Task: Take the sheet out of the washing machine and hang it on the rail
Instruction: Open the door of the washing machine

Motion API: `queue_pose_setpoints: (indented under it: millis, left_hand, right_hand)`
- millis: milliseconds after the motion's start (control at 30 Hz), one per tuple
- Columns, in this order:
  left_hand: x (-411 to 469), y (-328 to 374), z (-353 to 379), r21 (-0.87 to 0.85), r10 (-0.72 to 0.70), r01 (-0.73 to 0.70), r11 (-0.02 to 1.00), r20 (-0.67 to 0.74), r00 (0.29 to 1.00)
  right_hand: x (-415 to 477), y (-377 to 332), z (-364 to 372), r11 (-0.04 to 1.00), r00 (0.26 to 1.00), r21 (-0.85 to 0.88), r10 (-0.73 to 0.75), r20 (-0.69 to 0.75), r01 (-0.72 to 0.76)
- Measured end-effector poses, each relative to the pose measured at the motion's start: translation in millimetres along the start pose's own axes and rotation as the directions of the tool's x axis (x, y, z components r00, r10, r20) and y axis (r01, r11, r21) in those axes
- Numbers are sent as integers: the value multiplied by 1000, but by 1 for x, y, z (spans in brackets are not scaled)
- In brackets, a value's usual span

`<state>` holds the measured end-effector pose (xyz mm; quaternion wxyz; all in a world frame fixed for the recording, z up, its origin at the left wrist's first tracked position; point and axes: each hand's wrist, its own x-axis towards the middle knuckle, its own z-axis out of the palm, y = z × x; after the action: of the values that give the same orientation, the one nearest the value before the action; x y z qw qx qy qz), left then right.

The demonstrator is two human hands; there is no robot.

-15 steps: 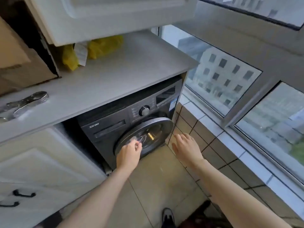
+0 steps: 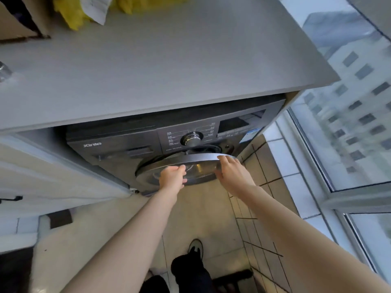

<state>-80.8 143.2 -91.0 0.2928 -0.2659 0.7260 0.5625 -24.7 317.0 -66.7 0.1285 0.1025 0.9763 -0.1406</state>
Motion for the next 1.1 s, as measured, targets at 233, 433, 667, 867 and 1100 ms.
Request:
queue_pose_setpoints:
  millis: [233, 433, 667, 867, 1100]
  left_hand:
    - [24, 14, 32, -425, -260, 282, 860, 111, 959]
    - [36, 17, 50, -534, -313, 333, 777, 130, 941]
    - [40, -3, 56, -558, -318, 296, 775, 60, 946]
    - [25, -25, 48, -560, -304, 269, 783, 32, 952]
    - [0, -60, 24, -429, -269, 253, 867, 25, 963]
  right_hand:
    - [45, 12, 15, 992, 987, 18, -129, 99, 128]
    - [56, 20, 29, 985, 982, 11, -173, 69, 173]
    - [47, 26, 36, 983, 984, 53, -176, 41, 174]
    - [25, 23, 45, 980, 985, 131, -158, 75, 147]
    - [-9, 11, 59, 960, 968, 272, -127, 216, 65]
